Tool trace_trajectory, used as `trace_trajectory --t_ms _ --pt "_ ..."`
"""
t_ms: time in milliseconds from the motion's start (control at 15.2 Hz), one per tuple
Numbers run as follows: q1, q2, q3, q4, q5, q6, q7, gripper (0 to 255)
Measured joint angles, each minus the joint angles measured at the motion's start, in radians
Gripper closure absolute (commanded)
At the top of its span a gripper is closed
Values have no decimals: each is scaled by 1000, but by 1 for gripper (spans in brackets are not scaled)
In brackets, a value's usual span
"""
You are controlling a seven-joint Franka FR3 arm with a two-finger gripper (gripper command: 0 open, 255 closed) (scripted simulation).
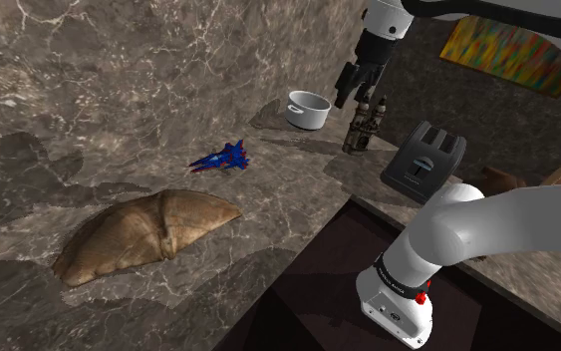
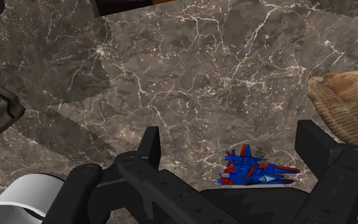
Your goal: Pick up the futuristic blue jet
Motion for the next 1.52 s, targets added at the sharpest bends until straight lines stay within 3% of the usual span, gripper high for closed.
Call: trace_trajectory --t_ms 198,528,1254,1518 --pt "2 22 10 -15 2 34 11 0" --pt "7 128 45 -64 6 179 53 0" --pt "8 490 126 -49 -30 501 174 0" --pt "6 646 147 13 -69 584 227 0"
